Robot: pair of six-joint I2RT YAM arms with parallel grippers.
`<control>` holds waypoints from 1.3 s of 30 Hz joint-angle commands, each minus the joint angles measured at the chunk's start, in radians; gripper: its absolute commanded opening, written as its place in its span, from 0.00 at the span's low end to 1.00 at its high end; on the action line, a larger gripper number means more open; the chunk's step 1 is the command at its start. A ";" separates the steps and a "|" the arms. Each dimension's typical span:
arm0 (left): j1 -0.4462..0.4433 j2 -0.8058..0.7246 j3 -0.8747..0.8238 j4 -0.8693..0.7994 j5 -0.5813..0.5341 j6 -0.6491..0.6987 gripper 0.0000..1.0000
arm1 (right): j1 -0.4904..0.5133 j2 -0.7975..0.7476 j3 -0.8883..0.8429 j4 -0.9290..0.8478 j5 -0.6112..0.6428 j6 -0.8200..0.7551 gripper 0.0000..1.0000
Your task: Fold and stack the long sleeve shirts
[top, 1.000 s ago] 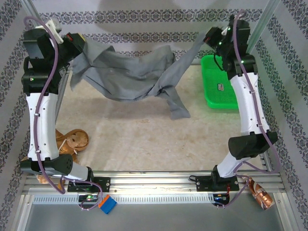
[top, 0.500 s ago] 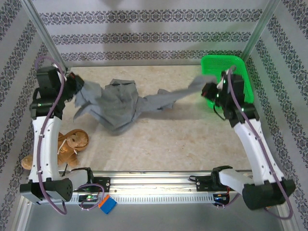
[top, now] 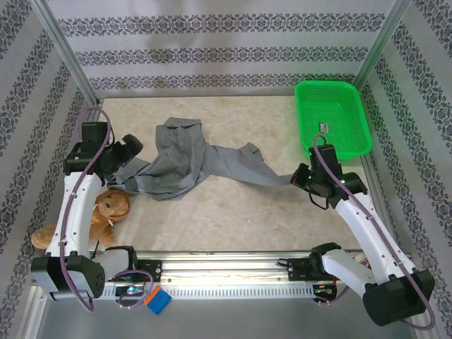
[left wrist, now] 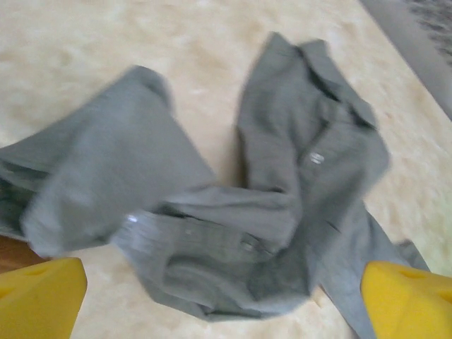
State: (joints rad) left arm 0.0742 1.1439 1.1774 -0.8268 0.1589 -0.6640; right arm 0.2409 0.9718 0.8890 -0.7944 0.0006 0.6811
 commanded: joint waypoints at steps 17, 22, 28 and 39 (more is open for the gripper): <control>-0.440 0.320 -0.100 -0.148 -0.002 0.208 0.74 | 0.008 0.093 0.204 0.005 0.045 -0.064 0.00; -0.449 0.413 -0.111 -0.121 -0.036 0.211 0.70 | 0.008 0.087 0.210 0.001 0.042 -0.068 0.00; -0.449 0.498 -0.137 -0.029 -0.058 0.223 0.68 | 0.008 0.084 0.201 0.010 0.025 -0.052 0.00; -0.441 0.654 -0.154 0.139 -0.156 0.210 0.39 | 0.009 0.080 0.228 0.021 -0.004 -0.047 0.00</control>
State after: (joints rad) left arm -0.3740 1.7451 1.0348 -0.7856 0.0853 -0.4595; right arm 0.2451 1.0630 1.0718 -0.7956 0.0174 0.6289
